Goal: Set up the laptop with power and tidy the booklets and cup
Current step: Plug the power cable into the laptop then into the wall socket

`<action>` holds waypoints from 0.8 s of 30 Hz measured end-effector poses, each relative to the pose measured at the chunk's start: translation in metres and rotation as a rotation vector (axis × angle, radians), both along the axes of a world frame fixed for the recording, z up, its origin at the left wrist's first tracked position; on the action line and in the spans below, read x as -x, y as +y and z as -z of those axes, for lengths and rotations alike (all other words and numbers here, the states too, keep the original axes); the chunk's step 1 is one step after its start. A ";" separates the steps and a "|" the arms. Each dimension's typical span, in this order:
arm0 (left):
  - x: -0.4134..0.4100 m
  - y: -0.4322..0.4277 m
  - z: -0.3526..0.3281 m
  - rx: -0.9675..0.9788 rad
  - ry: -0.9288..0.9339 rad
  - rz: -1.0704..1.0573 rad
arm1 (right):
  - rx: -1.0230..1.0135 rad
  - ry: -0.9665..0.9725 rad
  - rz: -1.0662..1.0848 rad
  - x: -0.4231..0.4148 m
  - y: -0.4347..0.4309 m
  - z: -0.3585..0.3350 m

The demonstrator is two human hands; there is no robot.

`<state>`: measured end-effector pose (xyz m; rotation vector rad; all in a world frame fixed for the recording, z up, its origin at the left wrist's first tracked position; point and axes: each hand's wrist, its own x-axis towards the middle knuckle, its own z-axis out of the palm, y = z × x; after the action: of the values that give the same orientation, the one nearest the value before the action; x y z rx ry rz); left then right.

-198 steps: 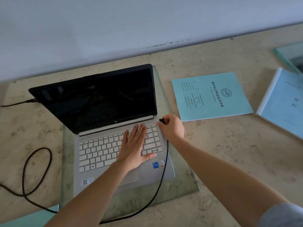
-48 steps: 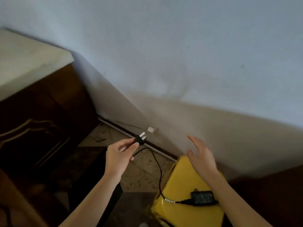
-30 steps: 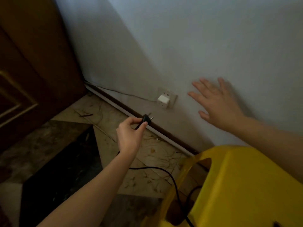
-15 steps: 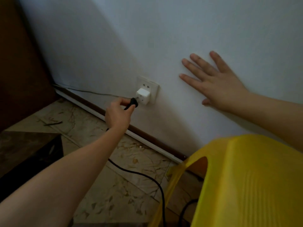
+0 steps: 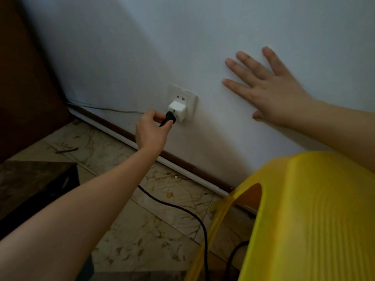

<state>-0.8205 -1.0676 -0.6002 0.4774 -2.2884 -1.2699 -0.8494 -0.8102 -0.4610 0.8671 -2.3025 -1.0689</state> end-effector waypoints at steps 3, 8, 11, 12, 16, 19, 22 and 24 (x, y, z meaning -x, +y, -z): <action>0.002 0.001 -0.002 -0.005 -0.006 -0.010 | -0.018 0.025 0.010 0.002 0.000 0.002; 0.011 0.011 -0.007 -0.179 -0.010 -0.053 | -0.042 0.051 0.024 0.002 0.001 0.002; 0.013 0.010 -0.003 -0.162 -0.009 -0.047 | -0.044 0.056 0.018 0.002 0.001 0.003; 0.014 0.009 -0.002 -0.150 -0.008 -0.047 | -0.041 0.054 0.014 0.002 0.001 0.002; 0.018 0.009 0.000 -0.087 0.005 -0.056 | -0.032 0.057 0.007 0.000 0.000 0.002; 0.020 0.011 0.000 -0.065 -0.006 -0.059 | -0.012 0.028 0.000 -0.003 -0.003 0.000; 0.018 0.010 -0.007 -0.091 -0.069 -0.049 | 0.023 -0.057 0.014 -0.010 -0.007 -0.006; 0.016 0.010 -0.015 -0.104 -0.117 -0.026 | 0.048 -0.138 0.038 -0.015 -0.010 -0.012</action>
<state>-0.8369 -1.0577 -0.5847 0.6318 -2.3110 -1.3863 -0.8341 -0.8203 -0.4493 0.9070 -2.4570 -0.9932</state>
